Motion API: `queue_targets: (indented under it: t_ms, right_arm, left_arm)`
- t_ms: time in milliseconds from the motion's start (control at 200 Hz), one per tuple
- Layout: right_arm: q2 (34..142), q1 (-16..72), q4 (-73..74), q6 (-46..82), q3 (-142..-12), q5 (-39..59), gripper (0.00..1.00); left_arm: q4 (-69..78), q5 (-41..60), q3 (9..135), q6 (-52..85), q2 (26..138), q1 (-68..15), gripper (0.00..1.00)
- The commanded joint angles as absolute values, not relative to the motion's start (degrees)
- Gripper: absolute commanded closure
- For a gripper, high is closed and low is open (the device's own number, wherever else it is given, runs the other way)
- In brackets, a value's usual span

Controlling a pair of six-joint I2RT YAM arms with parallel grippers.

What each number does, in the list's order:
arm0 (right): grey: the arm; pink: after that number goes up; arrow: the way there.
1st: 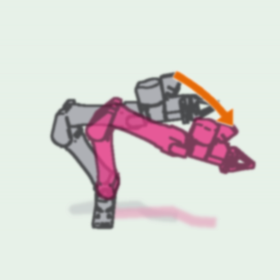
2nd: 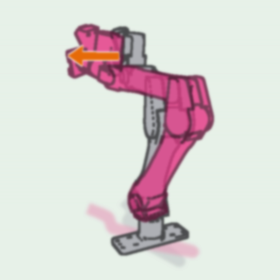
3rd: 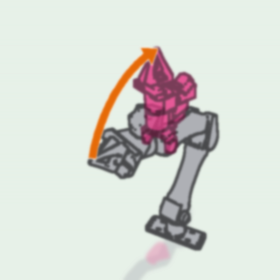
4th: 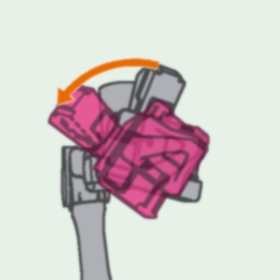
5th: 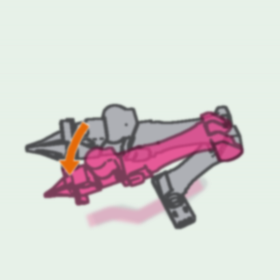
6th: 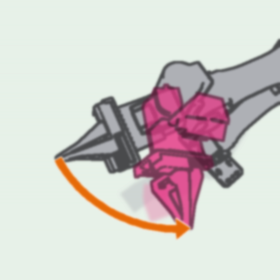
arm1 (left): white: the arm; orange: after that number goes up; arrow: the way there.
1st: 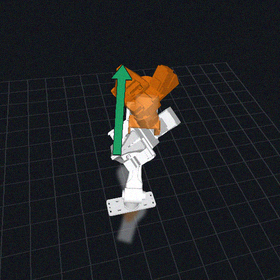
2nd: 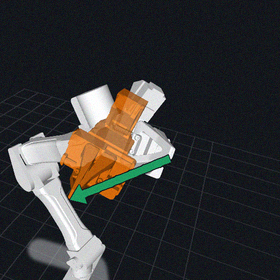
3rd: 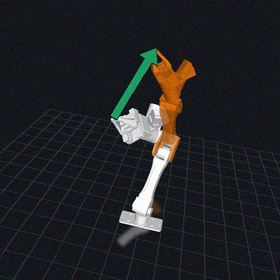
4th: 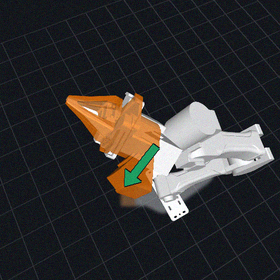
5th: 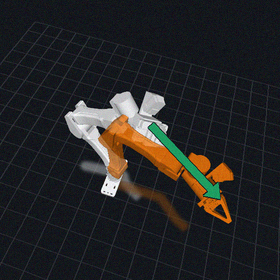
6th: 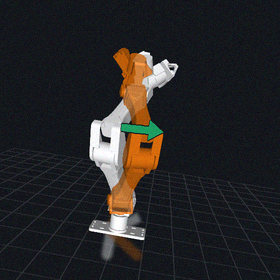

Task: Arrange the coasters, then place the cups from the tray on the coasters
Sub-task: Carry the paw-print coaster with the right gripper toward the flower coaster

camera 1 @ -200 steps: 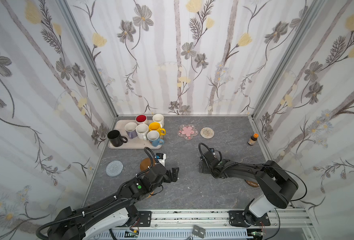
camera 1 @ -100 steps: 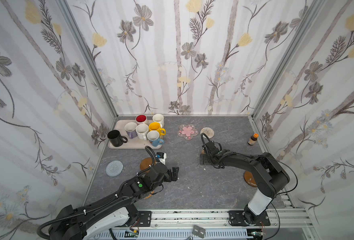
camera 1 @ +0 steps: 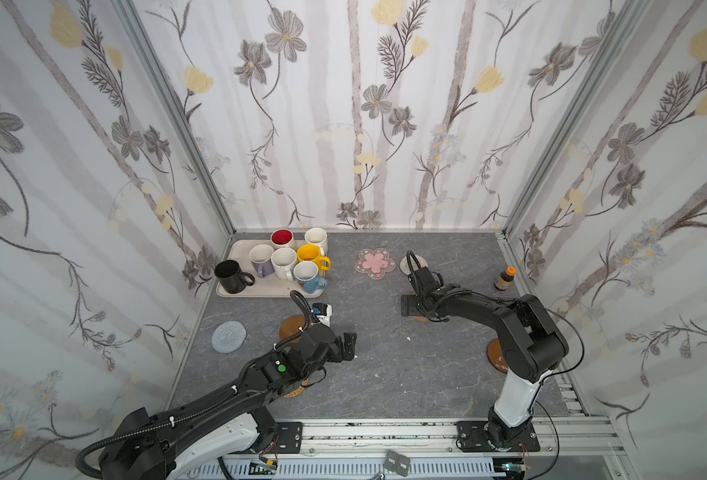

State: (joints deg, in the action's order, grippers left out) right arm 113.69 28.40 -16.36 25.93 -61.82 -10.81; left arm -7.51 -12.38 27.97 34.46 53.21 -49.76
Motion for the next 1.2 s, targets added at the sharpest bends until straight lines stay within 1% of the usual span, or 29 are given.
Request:
queue_targets:
  t_ms: [0, 245, 415, 510, 555, 625, 689, 799, 1034, 1194]
  right_arm:
    - [113.46, 28.05, -16.17, 24.87, -62.67, -9.84, 0.04]
    - [108.9, 27.97, -17.04, 25.09, -61.23, -8.85, 0.02]
    - [105.36, 28.11, -16.81, 26.46, -57.52, -5.47, 0.03]
    - [104.43, 28.2, -15.83, 27.14, -55.37, -5.27, 0.03]
    - [104.55, 28.18, -15.53, 27.25, -54.82, -5.29, 0.05]
    - [105.25, 28.19, -15.13, 27.16, -54.58, -5.06, 0.12]
    - [106.13, 28.18, -15.03, 26.91, -54.83, -5.4, 0.15]
    - [107.67, 28.2, -14.92, 26.72, -55.49, -5.38, 0.16]
    - [110.01, 28.11, -14.83, 26.47, -56.83, -5.8, 0.13]
    - [111.6, 27.55, -14.9, 26.15, -58.21, -5.94, 0.16]
  left_arm:
    - [-7.56, -13.02, 28.72, 34.21, 53.22, -49.57, 0.0]
    - [-7.73, -13.01, 29.7, 33.94, 53.35, -49.6, 0.0]
    - [-7.82, -12.92, 29.96, 33.58, 53.19, -49.49, 0.0]
    - [-7.82, -13.04, 29.73, 33.49, 53.0, -49.53, 0.0]
    - [-7.83, -13.03, 29.64, 33.53, 52.96, -49.52, 0.0]
    - [-7.82, -12.93, 29.5, 33.57, 52.87, -49.49, 0.0]
    - [-7.82, -12.83, 29.35, 33.66, 52.65, -49.51, 0.0]
    - [-7.95, -12.7, 28.75, 34.1, 52.06, -49.51, 0.0]
    - [-7.93, -12.83, 28.53, 34.36, 51.9, -49.46, 0.0]
    - [-7.91, -12.83, 29.07, 34.01, 52.73, -49.42, 0.0]
